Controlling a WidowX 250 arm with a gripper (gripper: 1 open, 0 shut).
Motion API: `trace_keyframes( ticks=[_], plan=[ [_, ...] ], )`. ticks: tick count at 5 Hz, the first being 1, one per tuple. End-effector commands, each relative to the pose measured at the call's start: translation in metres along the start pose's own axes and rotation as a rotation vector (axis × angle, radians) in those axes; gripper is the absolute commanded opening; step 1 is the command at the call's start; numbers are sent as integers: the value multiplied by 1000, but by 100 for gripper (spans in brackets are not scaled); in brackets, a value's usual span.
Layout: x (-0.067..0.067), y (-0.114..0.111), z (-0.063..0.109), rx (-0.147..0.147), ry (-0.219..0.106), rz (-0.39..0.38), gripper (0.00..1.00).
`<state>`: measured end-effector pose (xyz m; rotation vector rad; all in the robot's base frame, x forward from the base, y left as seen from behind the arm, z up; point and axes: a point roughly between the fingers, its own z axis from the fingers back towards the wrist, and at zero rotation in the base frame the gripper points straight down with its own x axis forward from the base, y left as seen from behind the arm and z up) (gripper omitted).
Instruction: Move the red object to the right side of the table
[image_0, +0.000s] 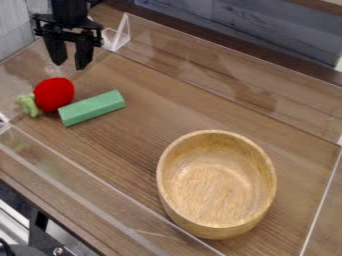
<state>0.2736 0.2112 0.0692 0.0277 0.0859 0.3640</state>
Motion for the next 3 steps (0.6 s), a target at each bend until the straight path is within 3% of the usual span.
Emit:
trace_keyframes(
  ticks=[1,3],
  plan=[
    [-5,5,11,25,-31,54,100],
    [-16,12,14,42,1,128,100]
  ],
)
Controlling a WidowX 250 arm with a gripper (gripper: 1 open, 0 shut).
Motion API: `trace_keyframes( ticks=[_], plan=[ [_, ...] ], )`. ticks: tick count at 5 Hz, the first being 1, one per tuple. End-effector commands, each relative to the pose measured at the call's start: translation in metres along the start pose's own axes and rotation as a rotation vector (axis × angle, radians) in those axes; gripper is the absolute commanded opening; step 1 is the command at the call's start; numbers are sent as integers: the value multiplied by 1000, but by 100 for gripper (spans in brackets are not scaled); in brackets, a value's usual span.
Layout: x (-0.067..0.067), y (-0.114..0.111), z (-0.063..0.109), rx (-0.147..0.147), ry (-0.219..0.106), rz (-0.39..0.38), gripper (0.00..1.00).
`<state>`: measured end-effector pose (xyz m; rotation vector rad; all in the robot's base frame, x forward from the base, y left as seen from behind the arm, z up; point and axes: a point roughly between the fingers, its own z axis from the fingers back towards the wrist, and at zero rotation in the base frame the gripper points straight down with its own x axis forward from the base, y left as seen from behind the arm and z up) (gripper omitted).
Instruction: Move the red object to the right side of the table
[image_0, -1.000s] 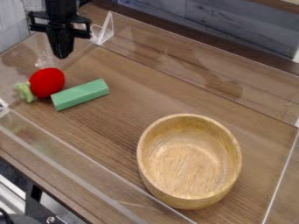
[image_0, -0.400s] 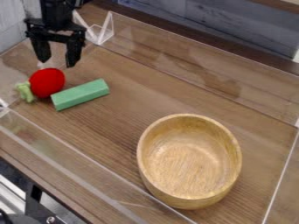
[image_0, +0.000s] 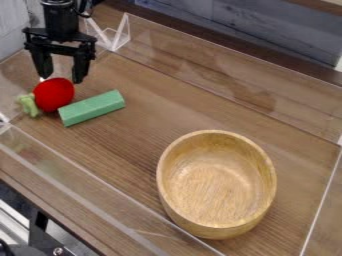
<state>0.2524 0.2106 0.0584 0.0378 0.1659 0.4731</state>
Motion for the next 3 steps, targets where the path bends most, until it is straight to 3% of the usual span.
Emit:
trace_keyframes(
  ticks=[1,2,3],
  plan=[
    [0,4,16,23,-63,64,100],
    [-1,3,7,26,-51,106,100],
    [-9,7,-6,21,-39,185,0]
  ],
)
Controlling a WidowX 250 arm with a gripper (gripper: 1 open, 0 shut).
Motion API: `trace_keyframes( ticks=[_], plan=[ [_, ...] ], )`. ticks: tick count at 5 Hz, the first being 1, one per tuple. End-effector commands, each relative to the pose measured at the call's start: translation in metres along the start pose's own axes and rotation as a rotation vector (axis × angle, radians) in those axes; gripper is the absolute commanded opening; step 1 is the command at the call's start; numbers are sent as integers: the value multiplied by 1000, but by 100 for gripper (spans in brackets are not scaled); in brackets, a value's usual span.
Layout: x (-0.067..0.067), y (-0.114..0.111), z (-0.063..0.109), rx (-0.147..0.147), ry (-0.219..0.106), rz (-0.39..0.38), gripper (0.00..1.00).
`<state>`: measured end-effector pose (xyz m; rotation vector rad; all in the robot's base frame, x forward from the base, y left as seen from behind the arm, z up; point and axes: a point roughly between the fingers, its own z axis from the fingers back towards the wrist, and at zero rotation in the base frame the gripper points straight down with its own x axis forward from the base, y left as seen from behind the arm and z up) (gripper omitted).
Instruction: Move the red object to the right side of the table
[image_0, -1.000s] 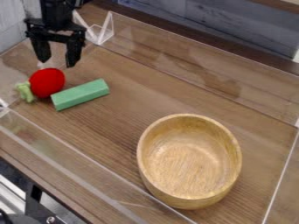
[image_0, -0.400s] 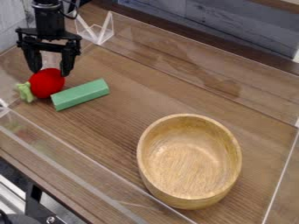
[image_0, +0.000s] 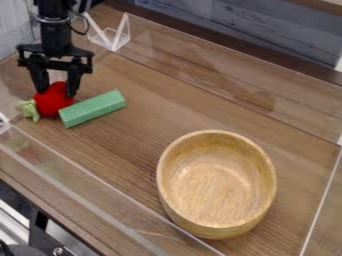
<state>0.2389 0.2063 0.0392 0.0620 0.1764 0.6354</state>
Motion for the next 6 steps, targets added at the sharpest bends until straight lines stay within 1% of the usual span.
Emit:
trace_keyframes(
  ticks=[1,2,3,4,5,6],
  plan=[
    [-4,13,12,-11,-44,89,0],
    [-8,6,37,-26,-69,-19,0],
    [-6,-6,60,-70,-63,38,0],
    [-5,-30,78,-115,-42,115,0],
    [-12,-60,92,-147,-13,162,0],
    [-19,-93,101,-167,15,210,0]
  ],
)
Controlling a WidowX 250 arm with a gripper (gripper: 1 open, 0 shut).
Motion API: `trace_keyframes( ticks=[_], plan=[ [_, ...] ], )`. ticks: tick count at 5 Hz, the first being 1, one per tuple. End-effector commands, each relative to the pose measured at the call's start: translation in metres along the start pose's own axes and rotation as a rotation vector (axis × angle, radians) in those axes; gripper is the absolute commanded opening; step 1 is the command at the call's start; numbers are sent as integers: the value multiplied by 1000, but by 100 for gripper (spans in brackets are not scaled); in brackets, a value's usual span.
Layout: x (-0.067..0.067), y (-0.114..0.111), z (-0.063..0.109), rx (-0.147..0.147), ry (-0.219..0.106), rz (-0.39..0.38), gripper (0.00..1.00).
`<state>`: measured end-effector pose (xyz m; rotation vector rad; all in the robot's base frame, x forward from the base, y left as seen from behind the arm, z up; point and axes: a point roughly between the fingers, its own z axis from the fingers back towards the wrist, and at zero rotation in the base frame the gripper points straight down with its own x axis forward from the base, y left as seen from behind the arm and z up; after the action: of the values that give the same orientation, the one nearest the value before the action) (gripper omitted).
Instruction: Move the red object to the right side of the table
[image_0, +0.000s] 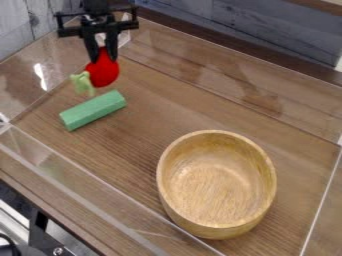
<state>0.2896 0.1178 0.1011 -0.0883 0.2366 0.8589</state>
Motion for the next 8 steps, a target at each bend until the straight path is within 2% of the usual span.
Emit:
trace_keyframes(
  ticks=[1,3,4,5,6,7,8],
  plan=[
    [-21,-37,38,-51,-69,11,0],
    [-63,-104,43,-73,-31,75,0],
    [-68,-124,29,-77,-21,94,0],
    [-68,-139,11,-72,-15,101,0],
    [-64,-152,0,-105,-13,246,0],
    [-57,-163,-10,-132,-19,353,0],
    [-53,-162,-19,-140,-31,365,0]
  ],
)
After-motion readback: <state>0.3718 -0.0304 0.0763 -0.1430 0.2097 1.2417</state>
